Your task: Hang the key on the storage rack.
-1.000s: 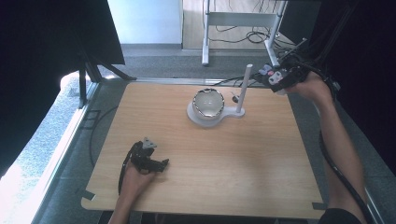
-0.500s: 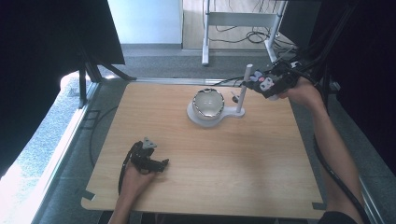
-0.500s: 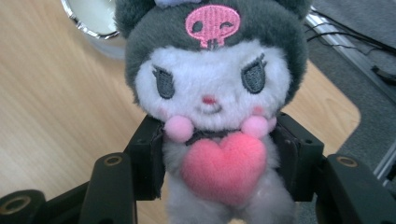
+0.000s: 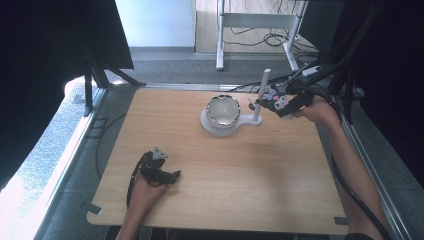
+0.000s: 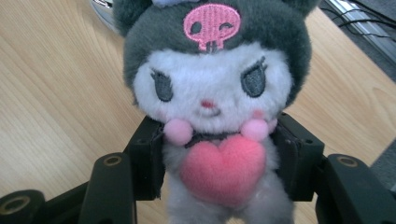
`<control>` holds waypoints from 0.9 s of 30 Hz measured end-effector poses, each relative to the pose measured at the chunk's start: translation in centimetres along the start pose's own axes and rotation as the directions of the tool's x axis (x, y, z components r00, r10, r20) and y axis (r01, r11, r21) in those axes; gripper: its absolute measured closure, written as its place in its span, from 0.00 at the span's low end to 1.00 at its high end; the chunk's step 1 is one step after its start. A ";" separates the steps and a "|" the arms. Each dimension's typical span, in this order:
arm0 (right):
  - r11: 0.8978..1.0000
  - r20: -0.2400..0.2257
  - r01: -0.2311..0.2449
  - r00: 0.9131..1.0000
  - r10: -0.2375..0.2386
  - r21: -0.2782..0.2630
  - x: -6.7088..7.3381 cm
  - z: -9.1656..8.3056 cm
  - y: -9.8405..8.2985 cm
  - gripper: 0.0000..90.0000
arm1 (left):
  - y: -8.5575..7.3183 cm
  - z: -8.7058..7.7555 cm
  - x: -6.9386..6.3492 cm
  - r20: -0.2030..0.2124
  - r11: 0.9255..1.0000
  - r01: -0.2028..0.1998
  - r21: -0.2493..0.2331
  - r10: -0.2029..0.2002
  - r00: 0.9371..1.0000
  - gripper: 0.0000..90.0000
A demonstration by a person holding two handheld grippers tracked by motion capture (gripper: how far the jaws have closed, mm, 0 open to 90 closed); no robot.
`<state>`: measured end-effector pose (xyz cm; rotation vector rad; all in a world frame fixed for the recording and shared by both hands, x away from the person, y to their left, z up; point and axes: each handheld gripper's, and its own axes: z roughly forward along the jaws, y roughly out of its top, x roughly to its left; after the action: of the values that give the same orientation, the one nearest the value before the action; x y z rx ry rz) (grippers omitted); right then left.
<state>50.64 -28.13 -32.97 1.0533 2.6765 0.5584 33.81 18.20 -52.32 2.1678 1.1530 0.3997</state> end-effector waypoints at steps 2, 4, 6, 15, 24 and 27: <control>1.000 -0.008 -0.006 1.000 0.006 0.000 -0.2 1.0 -0.3 0.48 | 0.0 0.0 0.0 0.000 1.000 0.000 0.002 0.000 1.000 0.00; 1.000 -0.008 -0.012 1.000 0.012 0.001 -0.2 1.3 -0.4 0.48 | 0.0 0.0 0.0 0.000 1.000 0.000 0.002 0.000 1.000 0.00; 1.000 -0.008 -0.019 1.000 0.019 0.003 -0.4 1.8 -0.5 0.48 | 0.0 0.0 0.0 0.000 1.000 0.002 0.000 -0.002 1.000 0.00; 0.998 0.007 -0.065 0.998 0.065 -0.010 -1.1 4.4 -0.7 0.47 | 0.0 0.0 0.0 0.000 1.000 0.001 0.001 -0.001 1.000 0.00; 0.995 0.016 -0.090 0.996 0.090 -0.041 -1.5 6.7 -0.7 0.43 | 0.0 0.0 0.0 0.000 1.000 0.001 0.002 -0.001 1.000 0.00; 0.996 0.018 -0.079 0.997 0.080 -0.042 -1.4 7.3 -0.8 0.38 | 0.0 0.0 0.0 0.000 1.000 0.001 0.002 -0.001 1.000 0.00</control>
<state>53.56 -27.63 -39.84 1.1525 2.6046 0.6121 33.79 18.20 -52.31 2.1685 1.1552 0.3980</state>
